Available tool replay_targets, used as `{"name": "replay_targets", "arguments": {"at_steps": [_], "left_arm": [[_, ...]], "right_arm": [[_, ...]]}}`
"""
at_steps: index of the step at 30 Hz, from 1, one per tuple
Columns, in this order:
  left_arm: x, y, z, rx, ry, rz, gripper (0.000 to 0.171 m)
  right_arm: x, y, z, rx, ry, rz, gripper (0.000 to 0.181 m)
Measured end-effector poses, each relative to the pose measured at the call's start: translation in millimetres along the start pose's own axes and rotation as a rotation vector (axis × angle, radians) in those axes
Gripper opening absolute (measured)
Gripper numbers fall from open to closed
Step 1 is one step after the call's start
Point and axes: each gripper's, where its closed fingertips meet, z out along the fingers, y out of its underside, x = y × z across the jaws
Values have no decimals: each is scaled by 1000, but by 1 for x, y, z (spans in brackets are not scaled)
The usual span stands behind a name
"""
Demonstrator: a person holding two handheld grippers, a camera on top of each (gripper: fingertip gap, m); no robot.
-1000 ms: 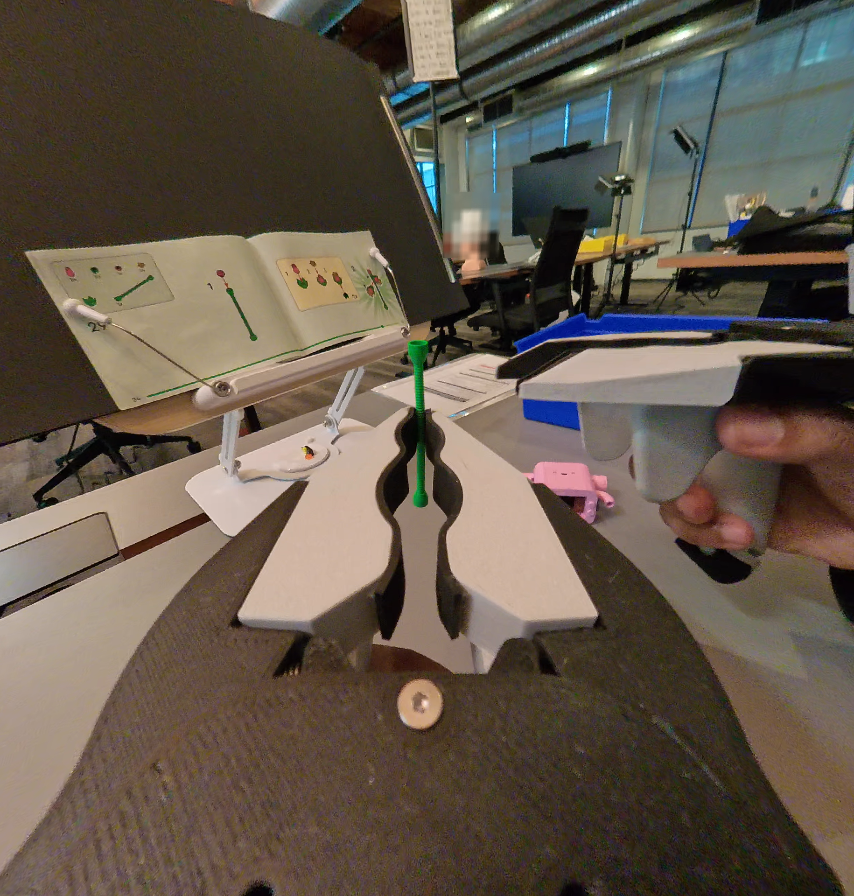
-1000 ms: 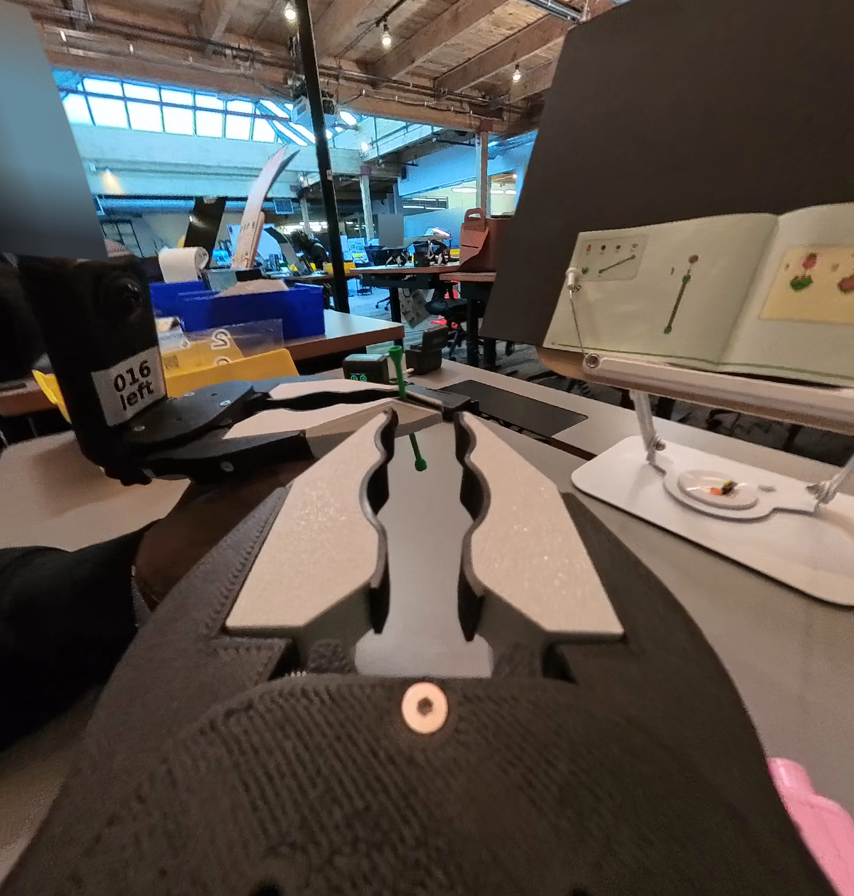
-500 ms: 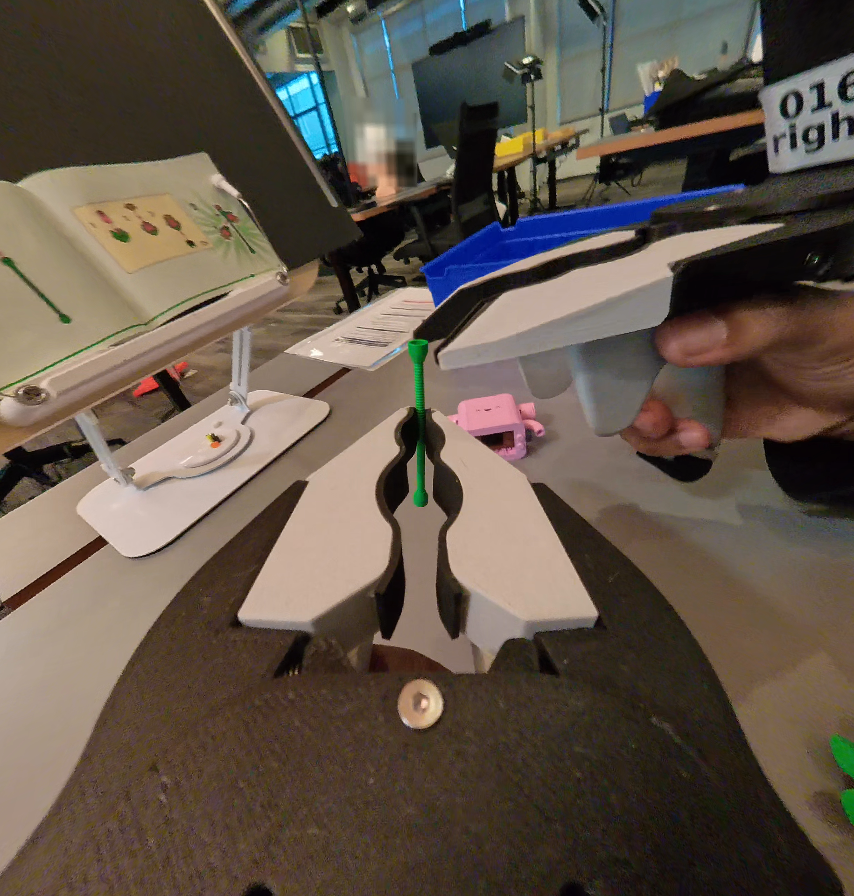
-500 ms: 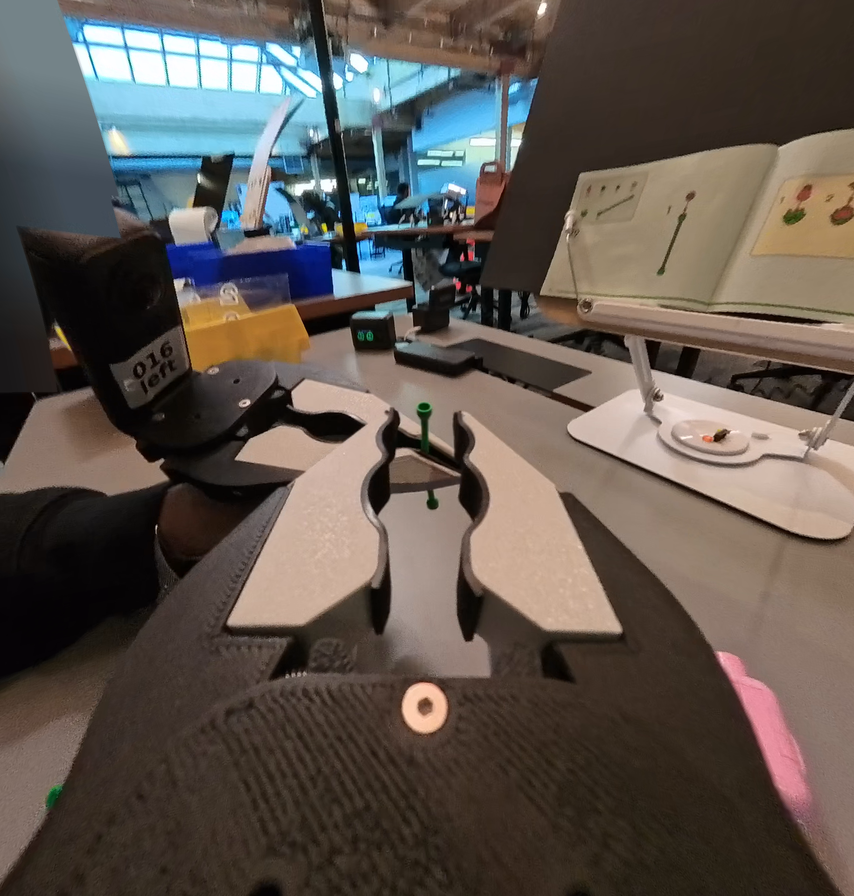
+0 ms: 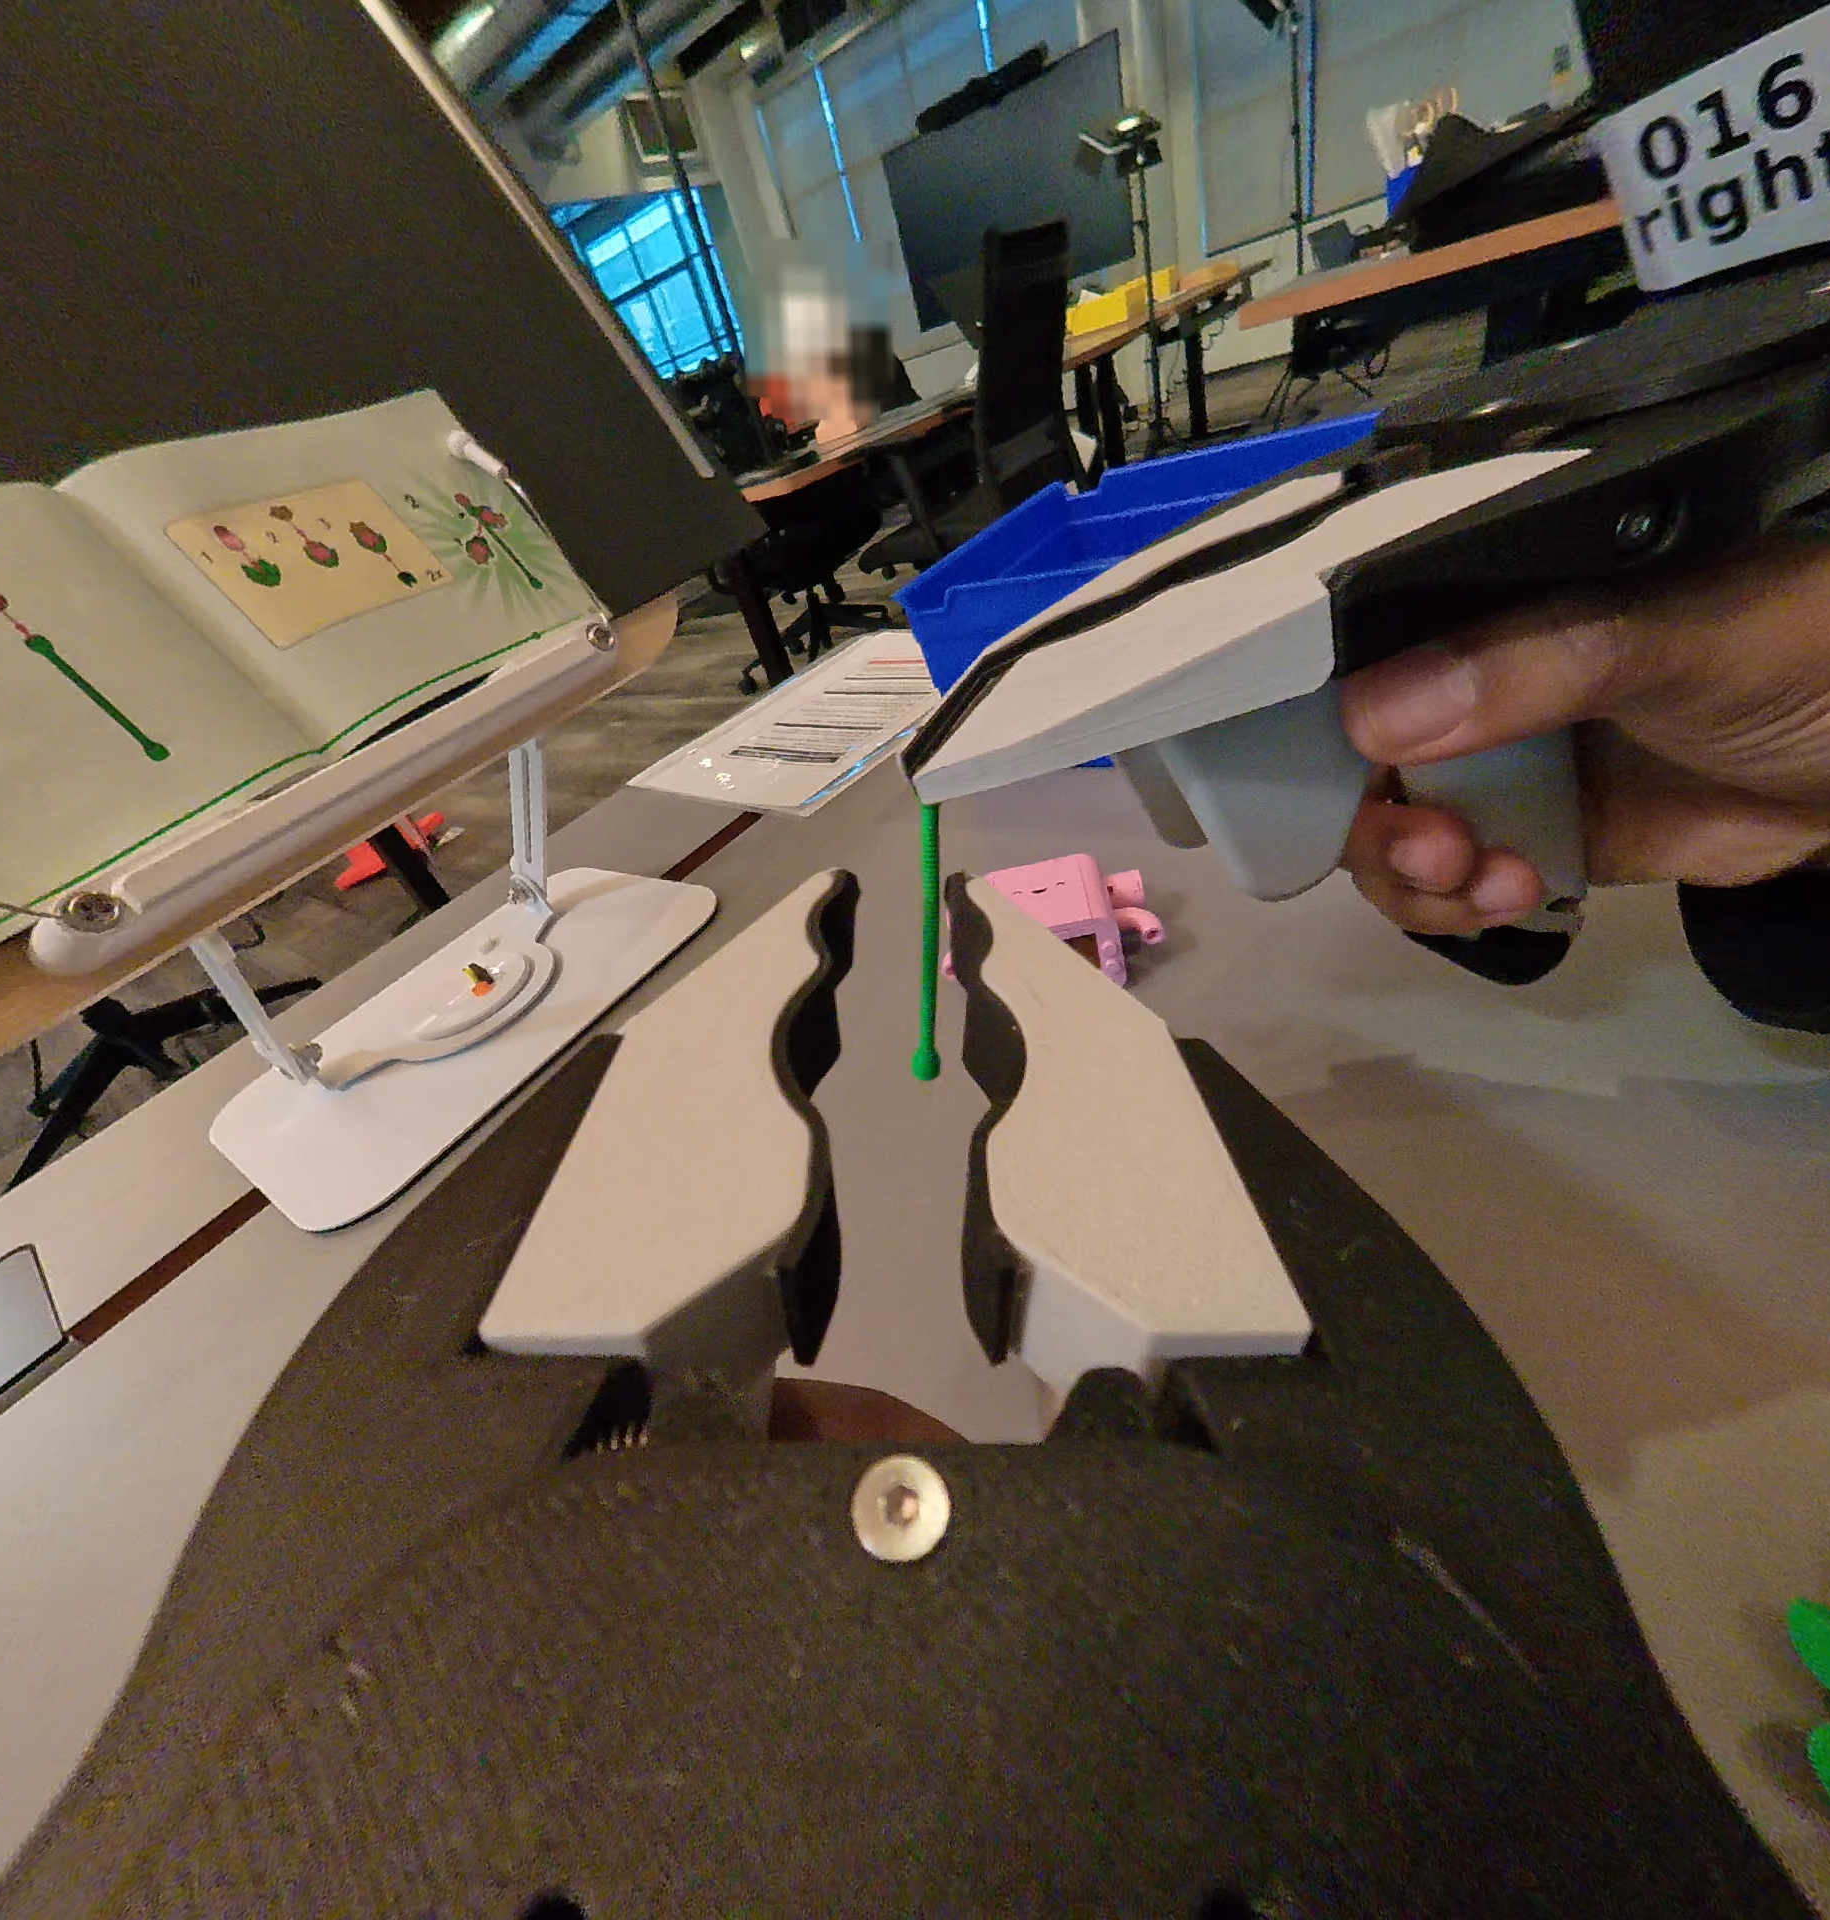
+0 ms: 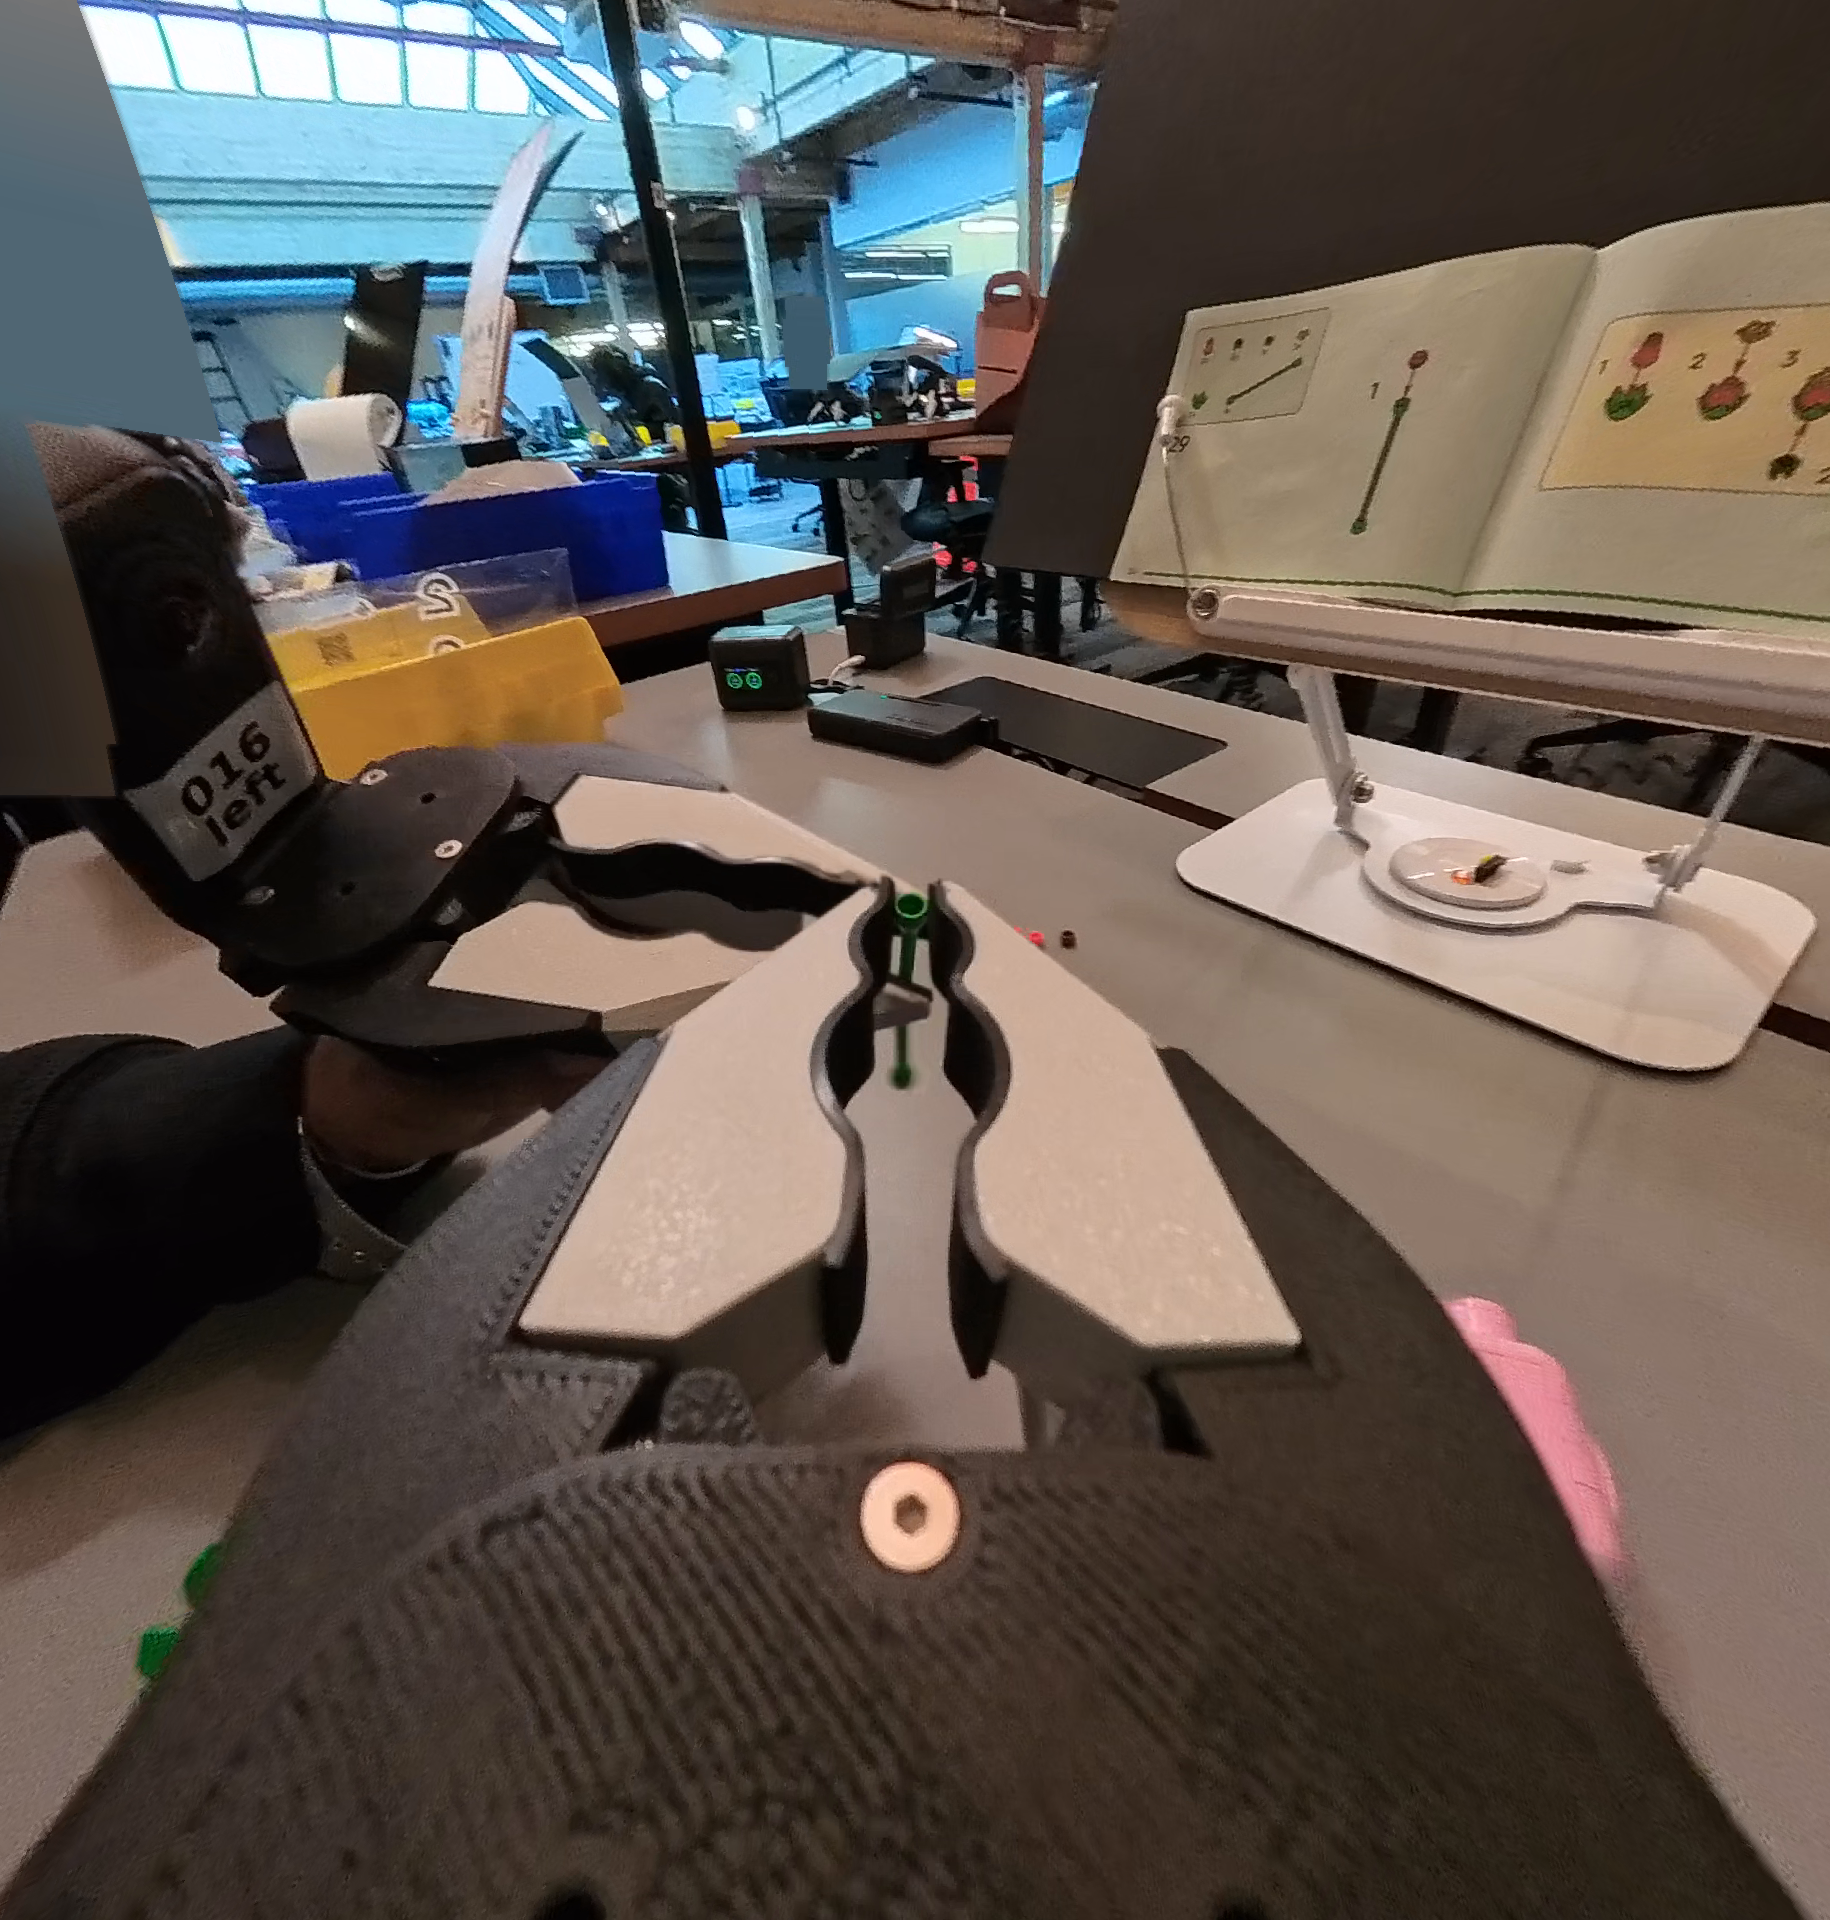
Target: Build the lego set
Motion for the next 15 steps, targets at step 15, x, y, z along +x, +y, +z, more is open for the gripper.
{"name": "replay_targets", "arguments": {"at_steps": [15], "left_arm": [[0, -15, -6, 21, -32, 60, 0]], "right_arm": [[-6, -16, -5, 118, -66, 80, 13]]}}
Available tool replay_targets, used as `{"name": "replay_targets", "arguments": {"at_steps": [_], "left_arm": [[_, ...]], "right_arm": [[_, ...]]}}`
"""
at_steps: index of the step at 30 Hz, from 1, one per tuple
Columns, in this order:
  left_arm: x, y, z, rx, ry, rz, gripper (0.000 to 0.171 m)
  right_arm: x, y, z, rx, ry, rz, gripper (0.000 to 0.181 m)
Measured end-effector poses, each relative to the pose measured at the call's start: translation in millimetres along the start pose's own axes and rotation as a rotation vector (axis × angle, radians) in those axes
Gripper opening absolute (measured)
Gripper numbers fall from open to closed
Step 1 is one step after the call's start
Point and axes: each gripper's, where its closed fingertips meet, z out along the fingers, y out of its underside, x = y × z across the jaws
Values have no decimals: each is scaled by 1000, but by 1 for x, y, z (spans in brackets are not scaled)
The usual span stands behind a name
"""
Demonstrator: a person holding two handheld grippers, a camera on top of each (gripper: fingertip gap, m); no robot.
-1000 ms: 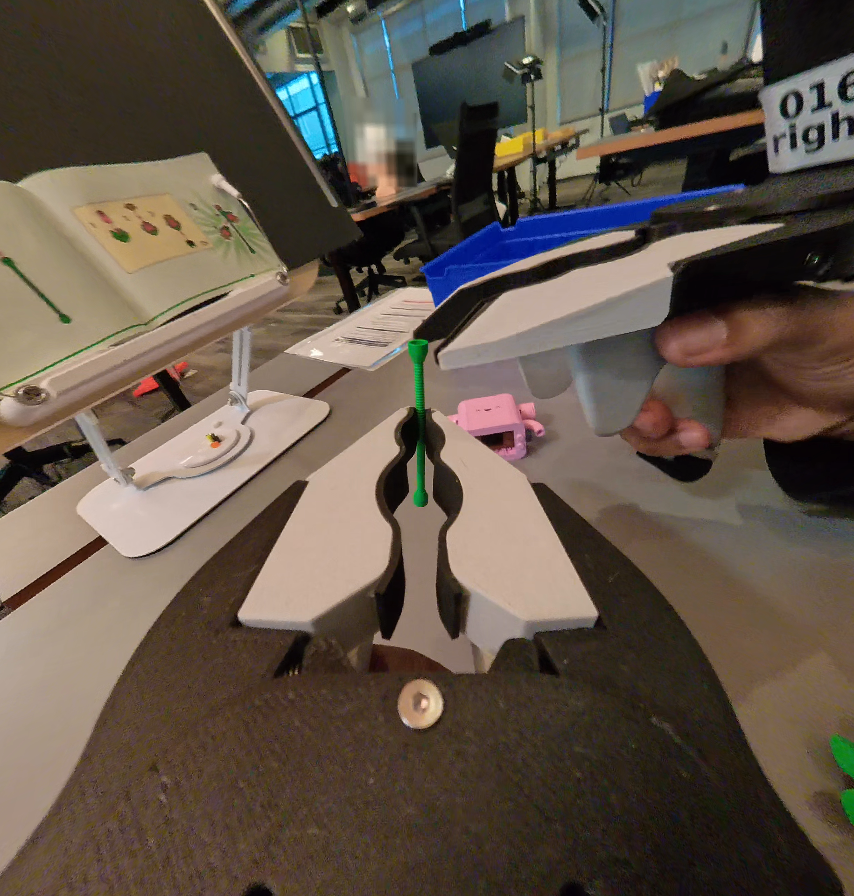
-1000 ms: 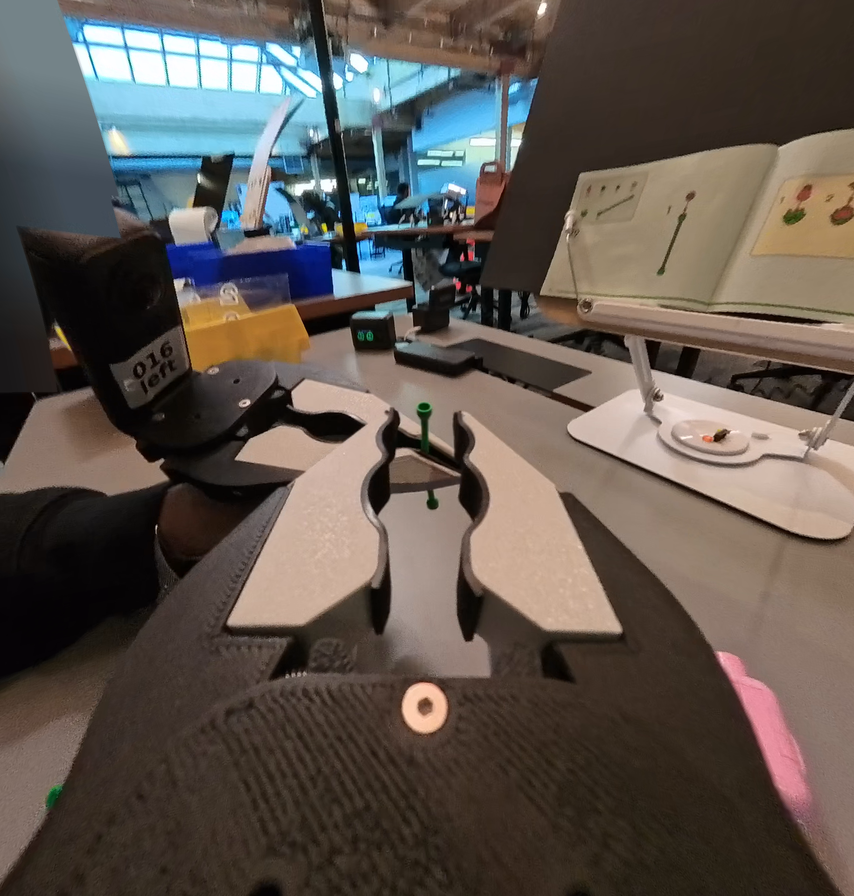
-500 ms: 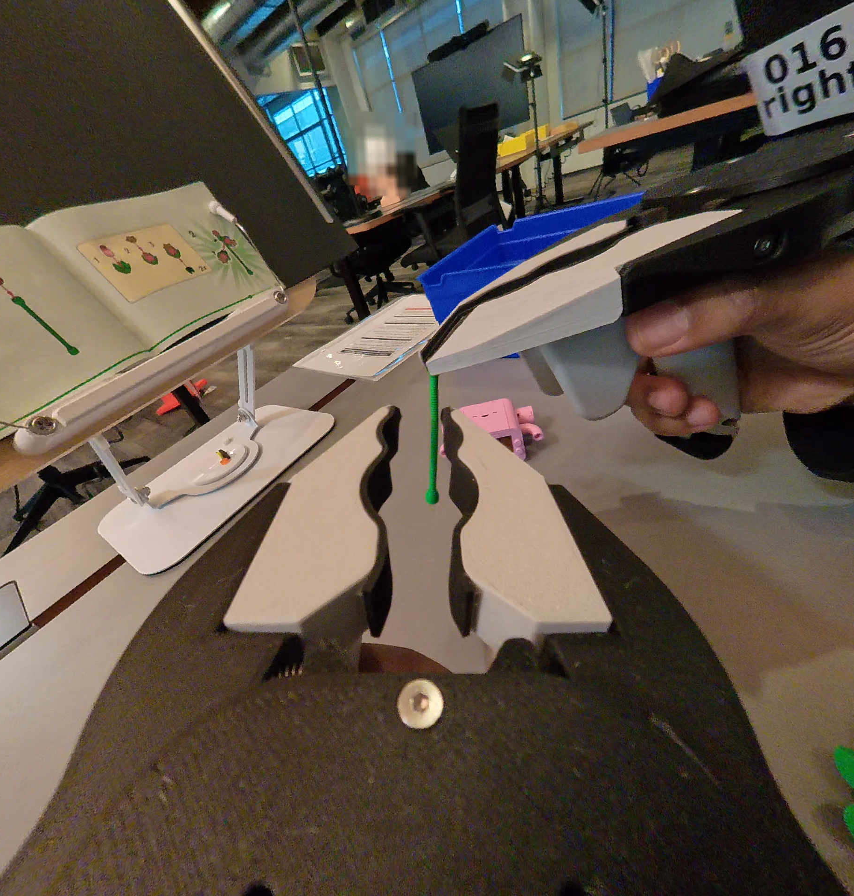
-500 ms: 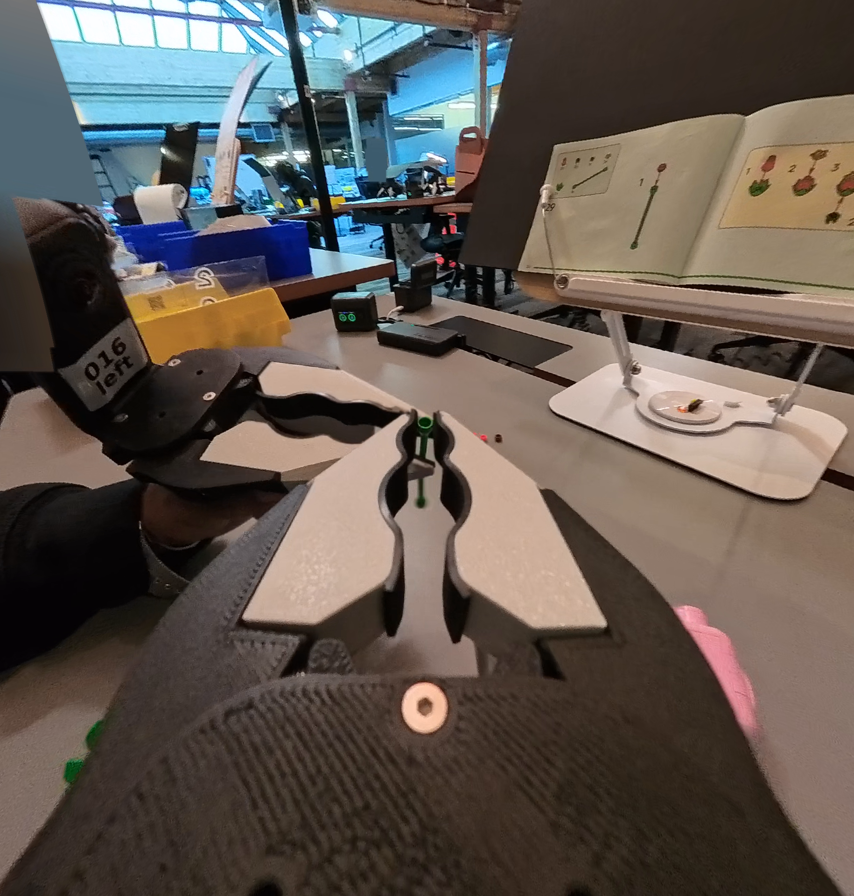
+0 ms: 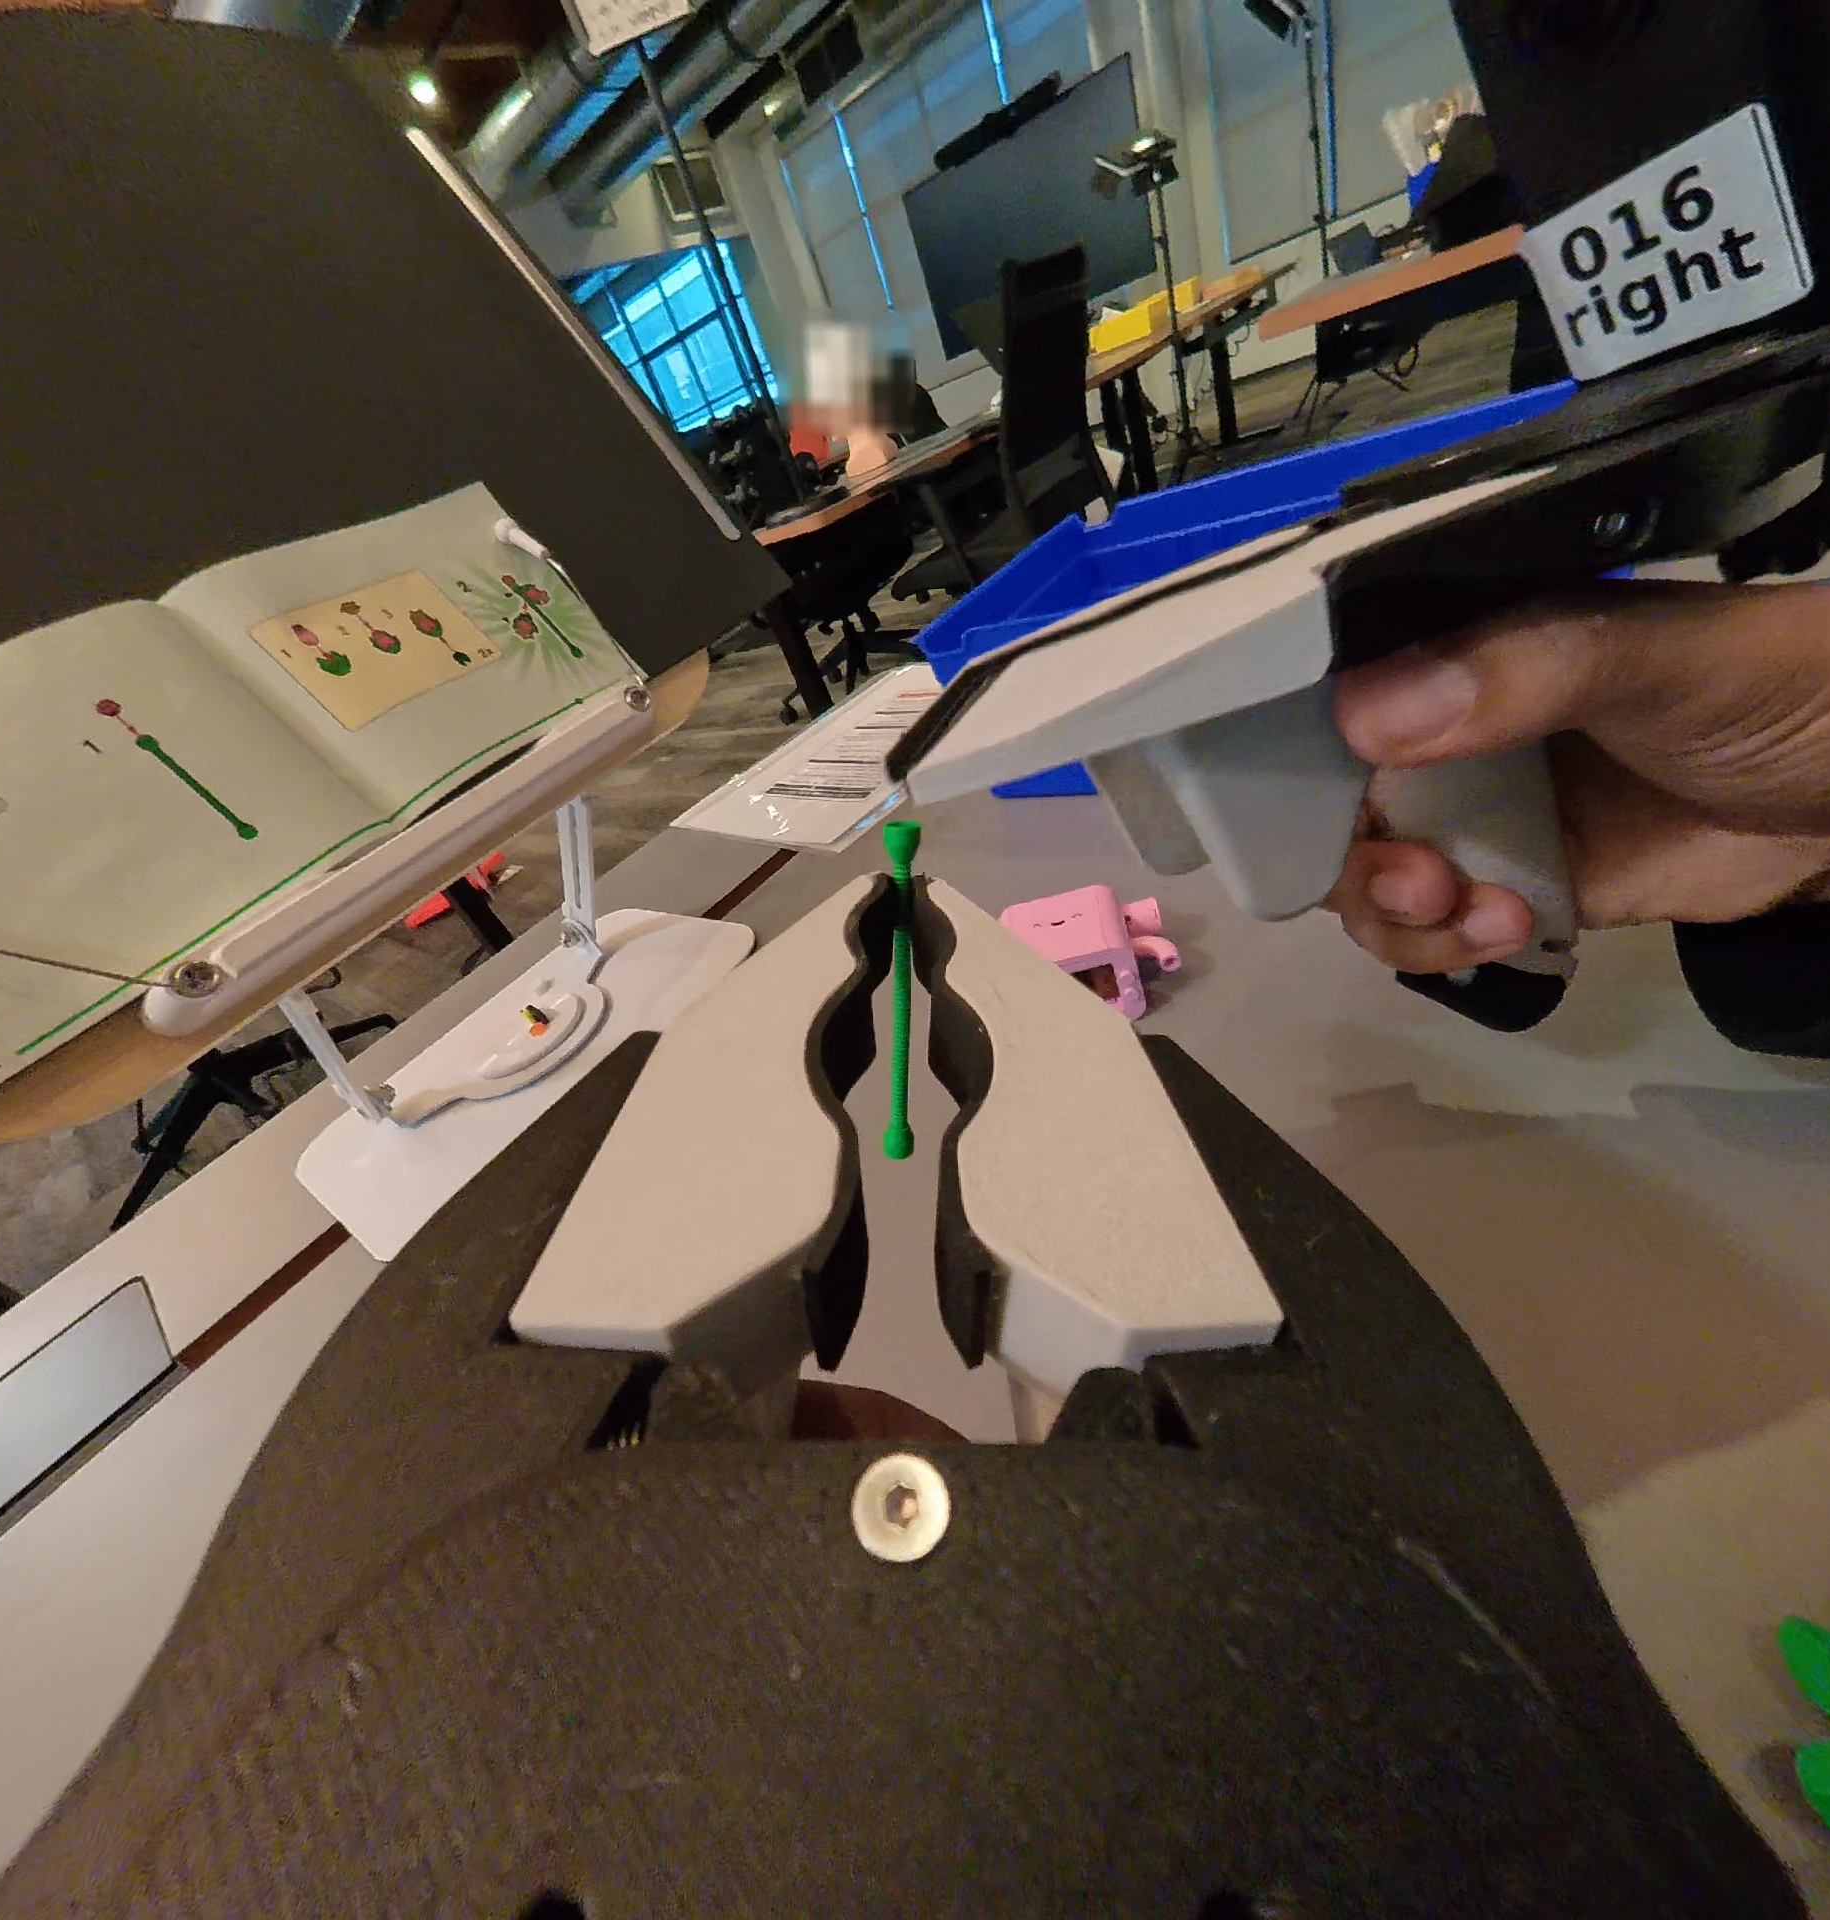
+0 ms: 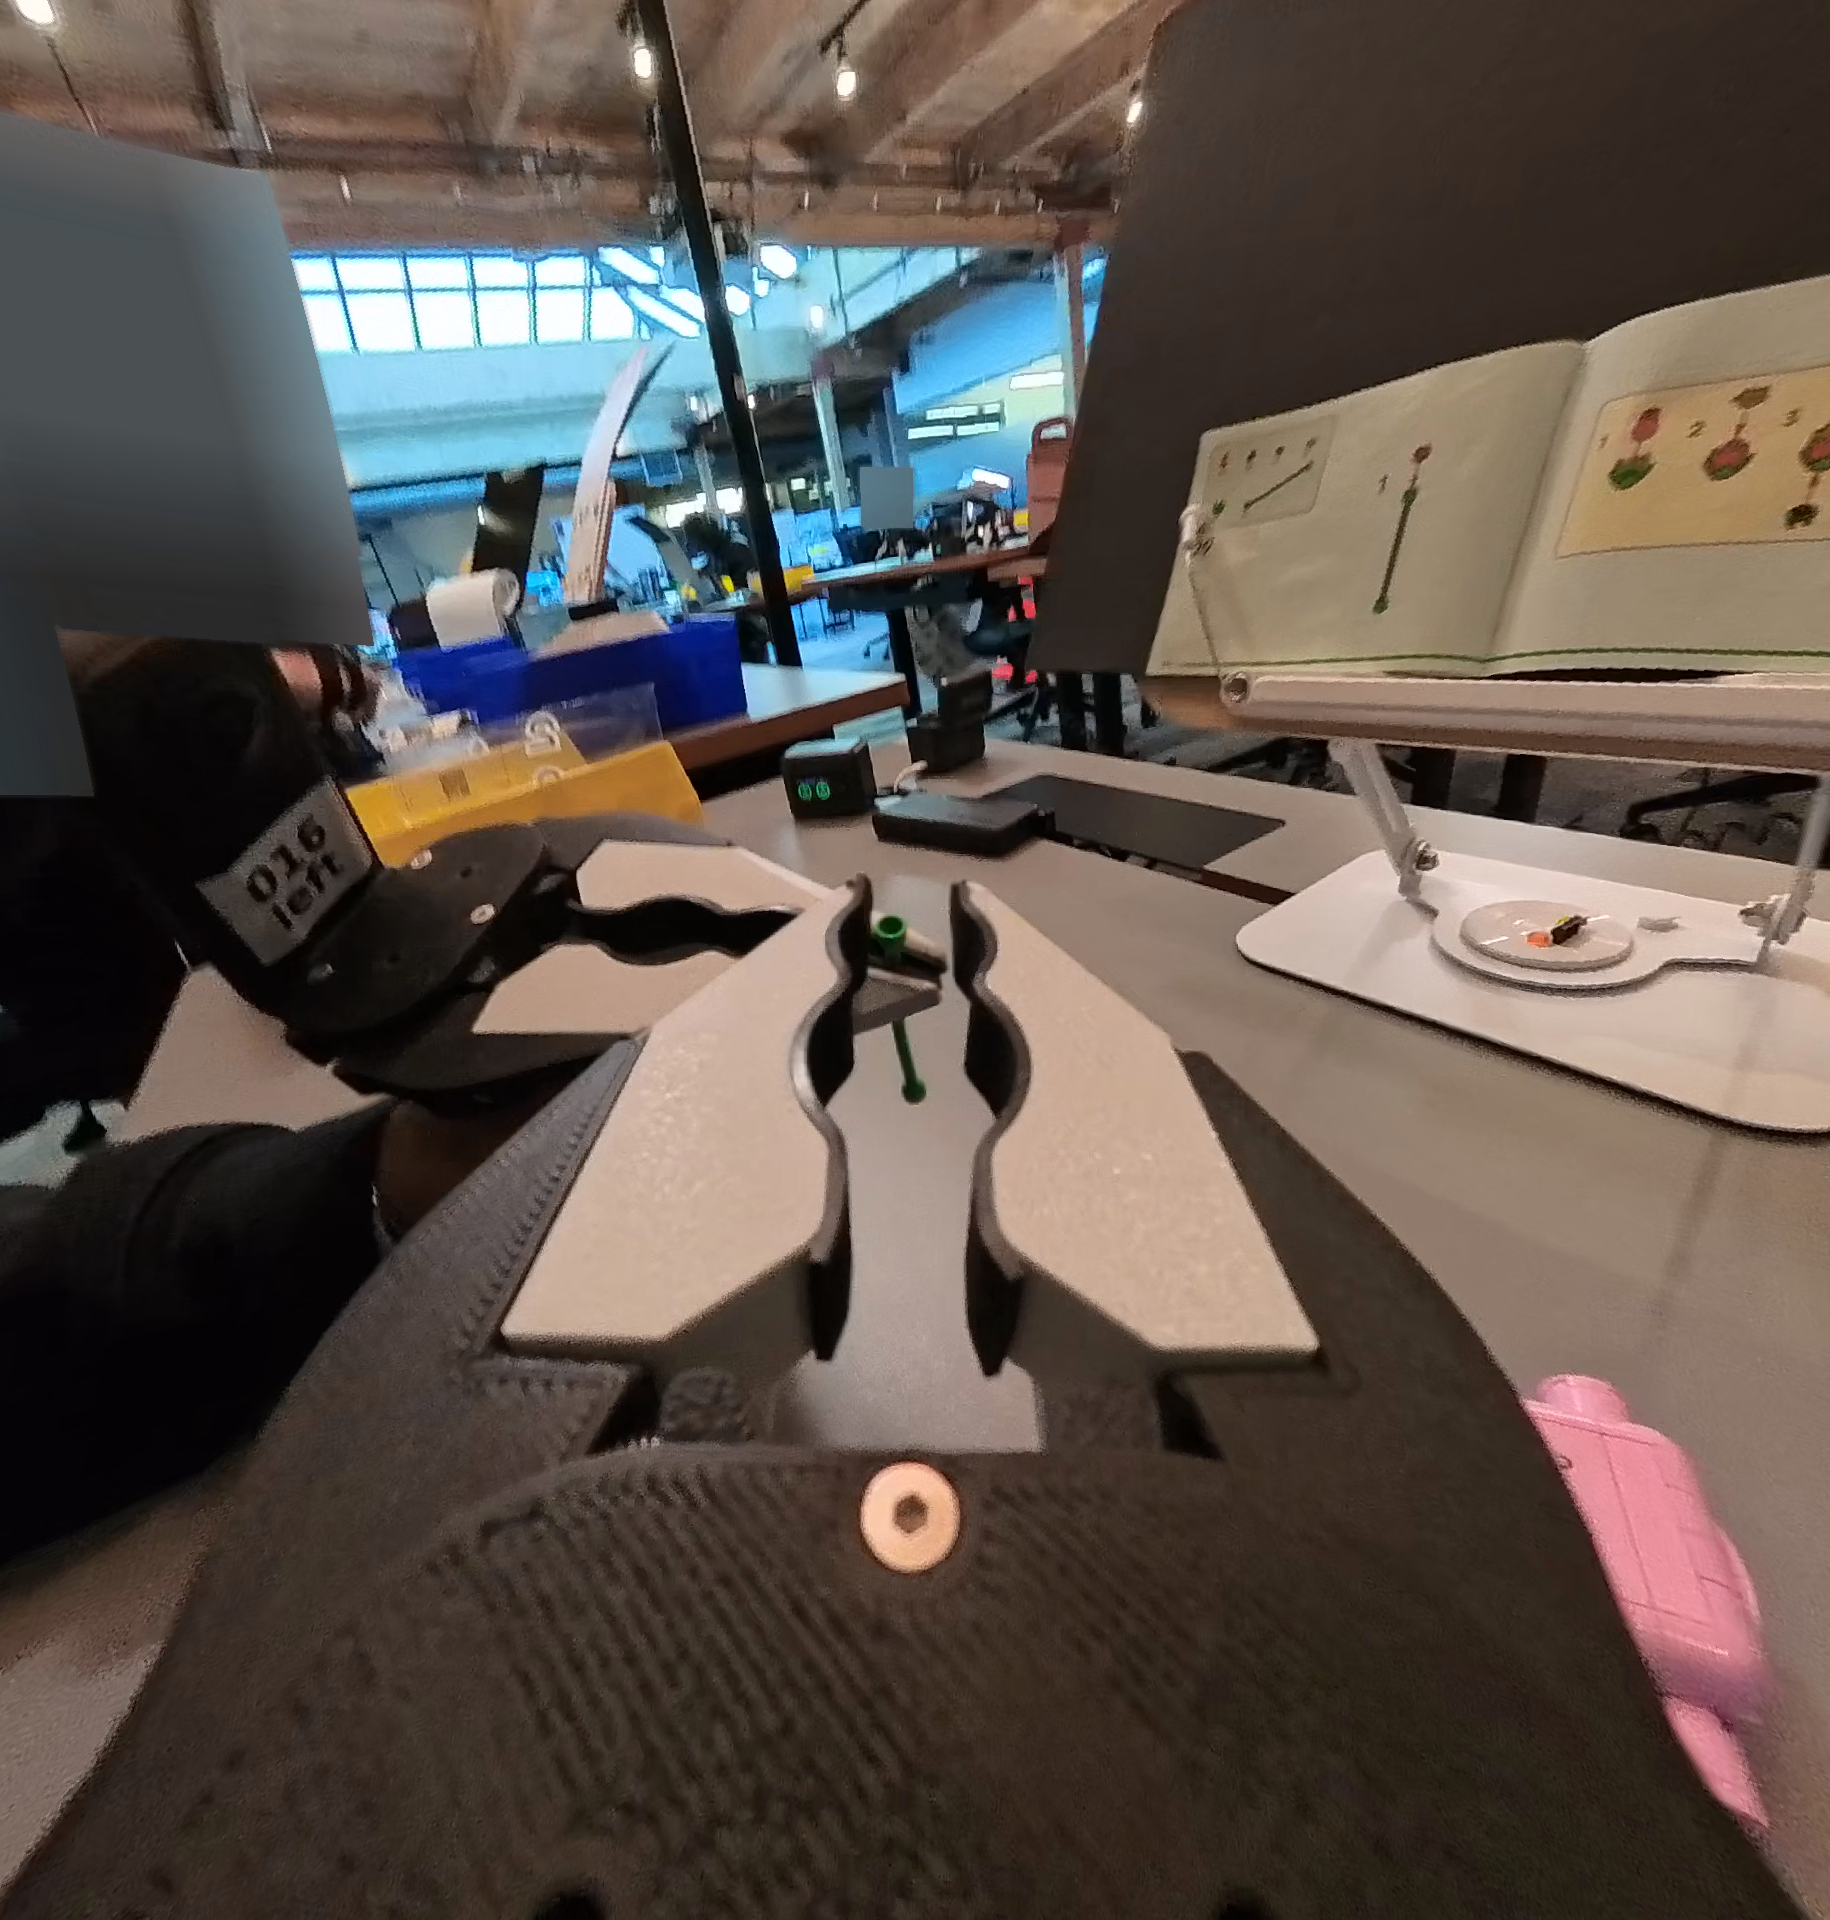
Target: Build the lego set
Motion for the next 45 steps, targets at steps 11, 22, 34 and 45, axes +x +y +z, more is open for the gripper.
{"name": "replay_targets", "arguments": {"at_steps": [11, 22, 34, 45], "left_arm": [[-1, 2, 0, -5, 2, -4, 0], [8, 0, 1, 8, 40, 4, 0], [9, -5, 0, 34, 51, -19, 4], [5, -9, -2, 41, 18, -7, 0]], "right_arm": [[-2, -8, -5, 60, -50, 103, 15], [-7, 10, 3, -43, -29, 8, 4], [-4, 7, 1, -21, -44, 81, 3], [-3, 5, 2, 1, -31, 77, 13]]}}
